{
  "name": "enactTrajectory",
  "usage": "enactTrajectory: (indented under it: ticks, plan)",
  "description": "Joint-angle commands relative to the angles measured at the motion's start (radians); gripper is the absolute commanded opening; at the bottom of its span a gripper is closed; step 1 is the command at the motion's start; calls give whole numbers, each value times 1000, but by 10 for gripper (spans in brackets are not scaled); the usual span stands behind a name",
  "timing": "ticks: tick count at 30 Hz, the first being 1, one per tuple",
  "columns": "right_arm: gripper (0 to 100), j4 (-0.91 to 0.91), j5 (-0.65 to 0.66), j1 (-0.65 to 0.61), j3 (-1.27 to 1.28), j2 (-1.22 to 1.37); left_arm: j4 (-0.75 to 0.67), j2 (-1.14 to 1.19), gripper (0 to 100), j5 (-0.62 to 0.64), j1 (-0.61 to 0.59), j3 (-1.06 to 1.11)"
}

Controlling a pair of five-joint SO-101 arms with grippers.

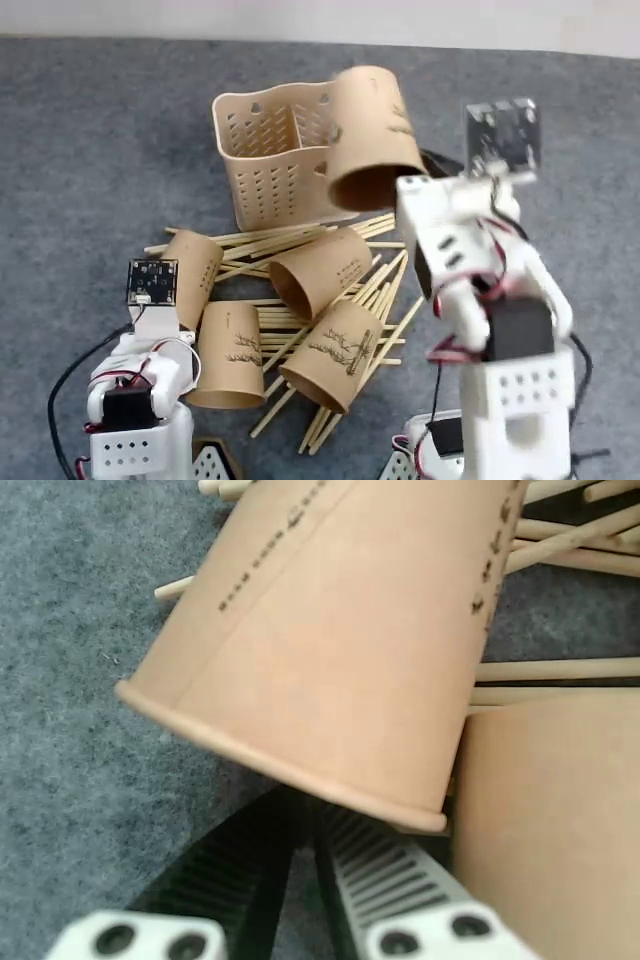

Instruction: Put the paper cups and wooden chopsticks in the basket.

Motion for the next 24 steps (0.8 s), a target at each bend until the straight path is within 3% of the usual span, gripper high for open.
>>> enactTrajectory:
  ticks: [1,9,16,24]
  plan:
    - [9,-21,-9,-25,-119,127,5,-5,7,-5,16,19]
    - [15,-21,-9,-27,-260,318,5,-5,7,-5,16,19]
    - [230,-5,-44,-27,-298,335,5,-5,7,-5,16,19]
    - [238,-84,-75,-27,-292,346,5,-5,7,-5,16,19]
